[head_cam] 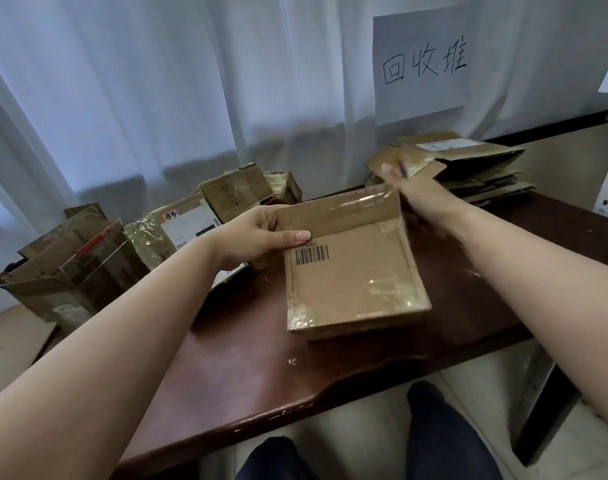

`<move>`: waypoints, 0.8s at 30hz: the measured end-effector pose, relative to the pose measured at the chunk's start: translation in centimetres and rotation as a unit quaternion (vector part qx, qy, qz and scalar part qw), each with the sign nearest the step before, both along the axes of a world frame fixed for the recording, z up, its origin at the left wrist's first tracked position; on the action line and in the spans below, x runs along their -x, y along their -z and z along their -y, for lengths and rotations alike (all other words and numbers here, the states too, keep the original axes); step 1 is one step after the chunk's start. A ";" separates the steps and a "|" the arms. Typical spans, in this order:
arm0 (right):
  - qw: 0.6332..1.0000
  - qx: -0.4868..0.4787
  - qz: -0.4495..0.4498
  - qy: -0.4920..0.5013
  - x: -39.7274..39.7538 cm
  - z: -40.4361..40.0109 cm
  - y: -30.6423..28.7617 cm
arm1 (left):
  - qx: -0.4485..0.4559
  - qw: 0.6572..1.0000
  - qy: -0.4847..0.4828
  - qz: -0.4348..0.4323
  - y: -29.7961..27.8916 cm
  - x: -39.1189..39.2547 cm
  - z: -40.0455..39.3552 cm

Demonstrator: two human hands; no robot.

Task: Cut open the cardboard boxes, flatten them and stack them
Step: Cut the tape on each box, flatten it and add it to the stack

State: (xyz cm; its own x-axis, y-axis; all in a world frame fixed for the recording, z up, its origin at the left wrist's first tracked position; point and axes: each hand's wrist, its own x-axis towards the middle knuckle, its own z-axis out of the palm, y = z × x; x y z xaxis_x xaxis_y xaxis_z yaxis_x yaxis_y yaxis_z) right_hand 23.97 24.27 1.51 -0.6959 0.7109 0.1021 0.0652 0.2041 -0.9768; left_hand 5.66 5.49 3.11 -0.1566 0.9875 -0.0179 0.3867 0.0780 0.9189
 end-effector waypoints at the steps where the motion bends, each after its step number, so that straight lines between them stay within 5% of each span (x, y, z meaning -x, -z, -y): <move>1: 0.999 -0.022 -0.011 0.039 -0.2 -0.9 0.3 | -0.015 0.999 -0.033 0.002 0.4 0.1 -0.1; 9: 0.986 -0.082 0.081 0.121 -1.0 -2.6 3.3 | -0.065 0.948 -0.283 -0.128 5.8 0.1 -2.5; 18: 0.974 -0.130 0.116 0.147 -4.7 -2.4 4.9 | -0.040 0.860 -0.388 -0.328 4.2 -0.7 -4.5; 20: 0.974 -0.123 0.113 0.154 -5.4 -2.4 5.5 | -0.116 0.841 -0.350 -0.395 3.3 -1.4 -4.8; 22: 0.974 -0.120 0.118 0.150 -6.1 -2.0 6.1 | -0.187 0.857 -0.220 -0.427 2.7 -2.5 -5.4; 24: 0.978 -0.106 0.118 0.132 -6.7 -1.3 6.7 | -0.137 0.877 -0.086 -0.452 2.9 -3.8 -6.1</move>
State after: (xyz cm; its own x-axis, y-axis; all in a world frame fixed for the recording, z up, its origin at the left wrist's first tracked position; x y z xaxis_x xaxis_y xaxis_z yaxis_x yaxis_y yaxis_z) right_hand 30.65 25.60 -5.14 -0.5128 0.8493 0.1255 0.3614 0.3461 -0.8658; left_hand 9.49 11.60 0.16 -0.1312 0.8955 0.4252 0.9711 0.0299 0.2367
